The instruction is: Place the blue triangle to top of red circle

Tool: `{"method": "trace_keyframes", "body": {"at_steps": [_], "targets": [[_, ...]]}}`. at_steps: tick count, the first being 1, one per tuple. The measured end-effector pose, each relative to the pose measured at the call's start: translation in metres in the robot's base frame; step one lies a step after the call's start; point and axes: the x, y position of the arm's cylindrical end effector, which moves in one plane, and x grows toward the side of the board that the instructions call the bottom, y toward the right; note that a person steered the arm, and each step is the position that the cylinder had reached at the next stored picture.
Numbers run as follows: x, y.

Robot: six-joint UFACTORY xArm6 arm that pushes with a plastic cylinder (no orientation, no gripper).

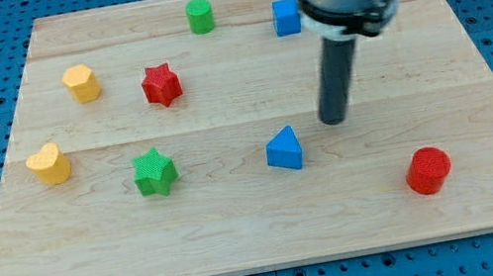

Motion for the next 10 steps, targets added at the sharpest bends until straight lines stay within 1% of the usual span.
{"method": "trace_keyframes", "body": {"at_steps": [1, 2, 3, 4, 5, 6, 7, 8, 9, 10], "targets": [[-0.004, -0.06], [0.012, -0.071], [0.029, -0.021], [0.024, -0.022], [0.011, -0.083], [0.037, -0.085], [0.072, -0.051], [0.072, -0.016], [0.058, -0.033], [0.05, -0.027]]}}
